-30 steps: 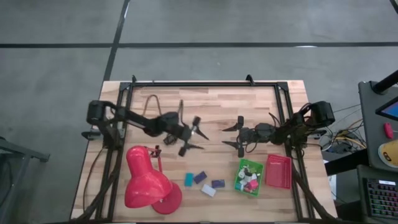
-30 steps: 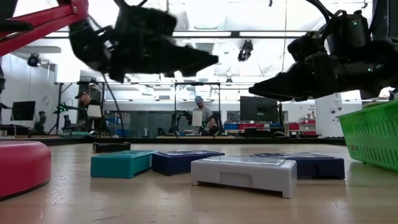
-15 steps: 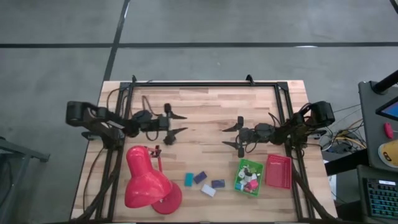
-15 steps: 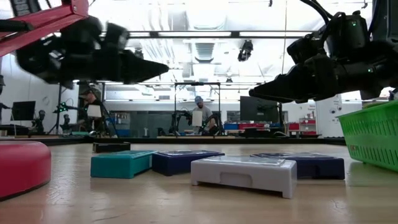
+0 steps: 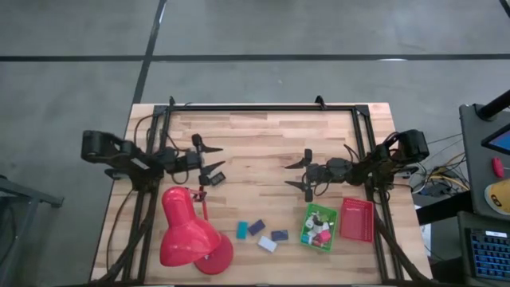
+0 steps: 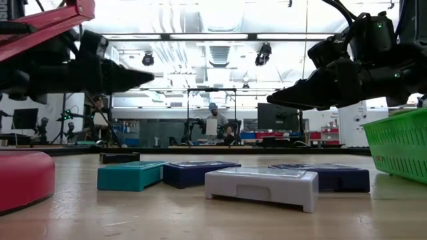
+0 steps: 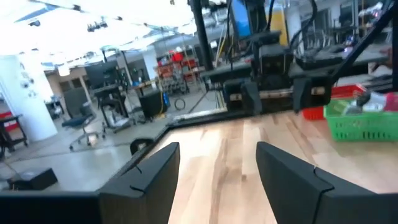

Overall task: Pick & Place Office items
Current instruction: Put the black digital clock into the red basket

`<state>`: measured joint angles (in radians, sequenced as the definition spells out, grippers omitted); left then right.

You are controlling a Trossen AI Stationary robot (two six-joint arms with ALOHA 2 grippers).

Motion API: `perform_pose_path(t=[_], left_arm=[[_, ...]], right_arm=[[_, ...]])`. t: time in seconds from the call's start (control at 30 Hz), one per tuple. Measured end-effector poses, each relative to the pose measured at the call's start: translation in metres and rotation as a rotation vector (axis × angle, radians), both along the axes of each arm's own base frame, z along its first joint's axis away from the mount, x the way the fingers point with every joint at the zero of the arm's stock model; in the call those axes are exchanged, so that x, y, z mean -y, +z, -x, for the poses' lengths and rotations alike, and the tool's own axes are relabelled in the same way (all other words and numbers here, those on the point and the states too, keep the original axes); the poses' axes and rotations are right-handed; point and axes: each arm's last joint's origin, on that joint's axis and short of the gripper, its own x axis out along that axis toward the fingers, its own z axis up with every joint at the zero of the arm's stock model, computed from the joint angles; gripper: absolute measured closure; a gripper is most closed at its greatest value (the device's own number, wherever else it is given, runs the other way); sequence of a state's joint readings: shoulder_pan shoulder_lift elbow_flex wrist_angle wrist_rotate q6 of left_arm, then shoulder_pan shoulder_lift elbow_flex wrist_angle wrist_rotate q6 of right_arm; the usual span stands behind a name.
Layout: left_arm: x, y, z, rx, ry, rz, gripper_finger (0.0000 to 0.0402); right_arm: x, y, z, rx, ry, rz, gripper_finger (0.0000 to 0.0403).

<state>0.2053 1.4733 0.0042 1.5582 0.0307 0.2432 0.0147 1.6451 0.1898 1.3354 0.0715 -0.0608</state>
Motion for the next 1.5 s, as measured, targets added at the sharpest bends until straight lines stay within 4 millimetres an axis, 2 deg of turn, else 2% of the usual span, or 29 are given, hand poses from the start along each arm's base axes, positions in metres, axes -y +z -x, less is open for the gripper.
perform_pose_path(t=[0.3,0.5,0.7,1.2,1.5], left_arm=[[0.0,0.003,0.001,0.021,0.013,0.009,0.0184],[0.0,0.014,0.004,0.076,0.024,-0.048,0.0184],[0.002,0.015,0.007,0.022,0.015,-0.079,0.0184],[0.003,0.026,0.021,-0.016,0.075,-0.019,0.0184],[0.004,0.024,0.021,-0.027,0.05,0.006,0.0184]], right_arm=[[0.0,0.0,0.0,0.0,0.0,0.0,0.0148],[0.0,0.0,0.0,0.001,0.0,0.0,0.0154],[0.0,0.0,0.0,0.0,0.0,0.0,0.0148],[0.0,0.0,0.0,0.0,0.0,0.0,0.0153],[0.0,0.0,0.0,0.0,0.0,0.0,0.0154]])
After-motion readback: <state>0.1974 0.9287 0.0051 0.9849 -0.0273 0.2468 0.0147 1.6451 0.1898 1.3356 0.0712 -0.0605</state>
